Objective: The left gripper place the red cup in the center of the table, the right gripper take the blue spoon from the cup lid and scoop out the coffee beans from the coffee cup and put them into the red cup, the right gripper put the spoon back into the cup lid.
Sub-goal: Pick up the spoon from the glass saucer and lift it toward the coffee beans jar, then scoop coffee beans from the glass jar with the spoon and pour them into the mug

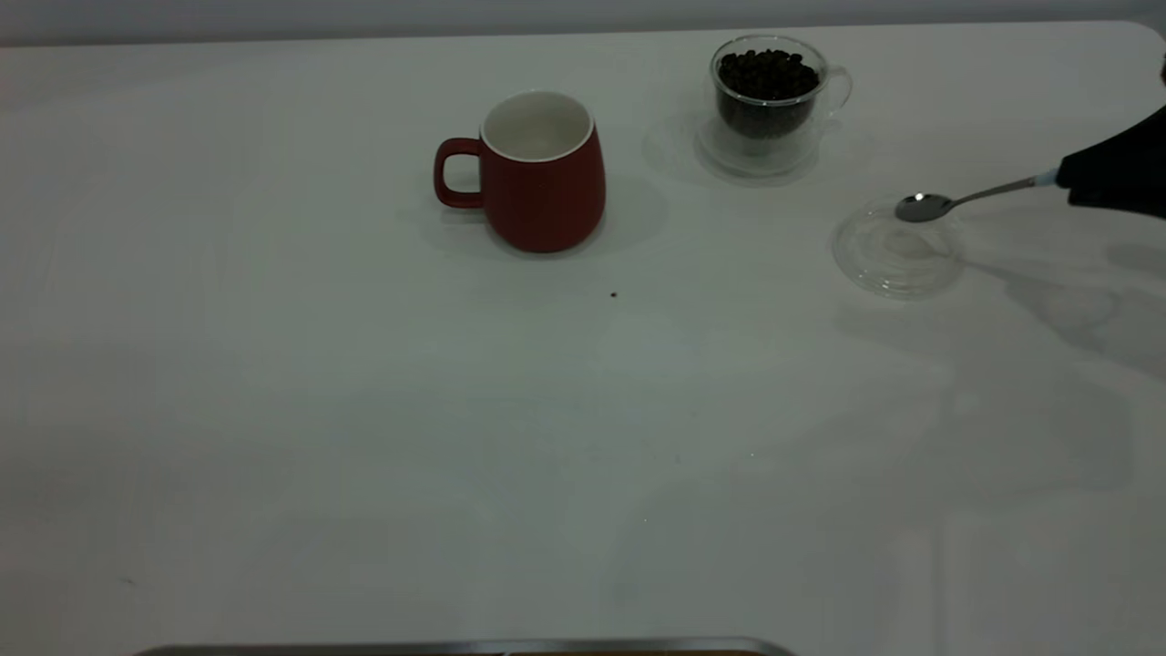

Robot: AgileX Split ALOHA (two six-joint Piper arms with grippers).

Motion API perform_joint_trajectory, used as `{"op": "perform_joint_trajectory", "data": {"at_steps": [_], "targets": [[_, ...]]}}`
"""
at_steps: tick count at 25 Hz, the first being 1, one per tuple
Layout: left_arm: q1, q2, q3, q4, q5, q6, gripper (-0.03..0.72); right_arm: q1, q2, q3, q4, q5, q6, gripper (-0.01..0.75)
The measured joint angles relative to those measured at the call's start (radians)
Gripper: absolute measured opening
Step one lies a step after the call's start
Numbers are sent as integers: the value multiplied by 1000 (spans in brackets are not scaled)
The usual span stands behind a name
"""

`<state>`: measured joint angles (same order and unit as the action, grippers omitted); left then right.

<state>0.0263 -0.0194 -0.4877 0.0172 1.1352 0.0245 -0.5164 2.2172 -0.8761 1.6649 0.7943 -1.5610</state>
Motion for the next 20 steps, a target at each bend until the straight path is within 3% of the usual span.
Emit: {"op": "perform_joint_trajectory", "data": {"at_steps": [5, 11, 20], "targets": [[0, 0, 0, 0, 0, 0, 577, 10, -73, 15, -1, 3, 0, 112], [0, 0, 0, 0, 0, 0, 577, 135, -135, 2, 95, -6, -25, 112], [0, 0, 0, 0, 0, 0, 577, 353, -137, -197, 114, -286, 20, 112]]}}
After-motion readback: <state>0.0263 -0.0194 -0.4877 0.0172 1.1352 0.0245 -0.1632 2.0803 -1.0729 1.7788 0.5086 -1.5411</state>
